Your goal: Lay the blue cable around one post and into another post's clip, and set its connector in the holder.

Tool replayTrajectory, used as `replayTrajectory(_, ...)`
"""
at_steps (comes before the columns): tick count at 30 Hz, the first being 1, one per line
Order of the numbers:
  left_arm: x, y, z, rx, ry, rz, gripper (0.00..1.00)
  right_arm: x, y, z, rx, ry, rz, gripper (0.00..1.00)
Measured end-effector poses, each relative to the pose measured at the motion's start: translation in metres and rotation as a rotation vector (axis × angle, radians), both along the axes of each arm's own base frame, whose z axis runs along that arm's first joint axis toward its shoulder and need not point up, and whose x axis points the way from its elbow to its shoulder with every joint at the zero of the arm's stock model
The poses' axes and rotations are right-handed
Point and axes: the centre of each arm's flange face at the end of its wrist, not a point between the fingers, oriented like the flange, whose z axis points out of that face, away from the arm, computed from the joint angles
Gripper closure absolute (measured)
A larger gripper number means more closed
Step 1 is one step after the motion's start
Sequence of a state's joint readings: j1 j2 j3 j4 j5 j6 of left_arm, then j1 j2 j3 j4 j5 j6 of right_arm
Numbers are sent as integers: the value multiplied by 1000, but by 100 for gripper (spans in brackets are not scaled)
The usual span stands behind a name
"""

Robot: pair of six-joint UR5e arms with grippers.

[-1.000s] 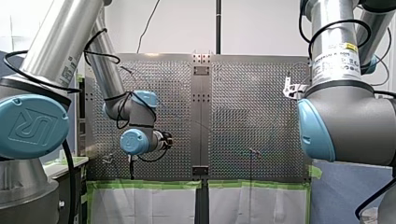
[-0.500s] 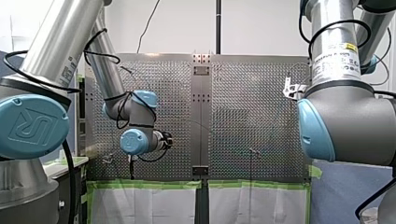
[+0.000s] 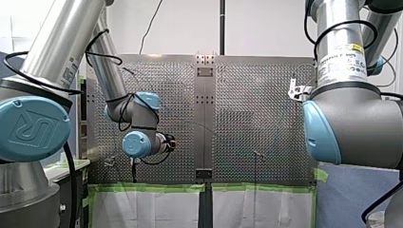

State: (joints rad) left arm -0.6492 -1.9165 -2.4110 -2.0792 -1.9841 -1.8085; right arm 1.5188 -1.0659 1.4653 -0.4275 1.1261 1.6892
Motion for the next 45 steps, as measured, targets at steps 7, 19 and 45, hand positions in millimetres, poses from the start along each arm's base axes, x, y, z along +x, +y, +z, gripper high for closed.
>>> replayTrajectory(7,0,0,0,0,0,0,0,0,-2,-1,-13,6,3,100)
replayTrajectory(19,0,0,0,-1,-2,0,0,1,-4,-5,-21,7,12,100)
replayTrajectory(45,0,0,0,-1,-2,0,0,-1,-5,-5,-25,2,10,100)
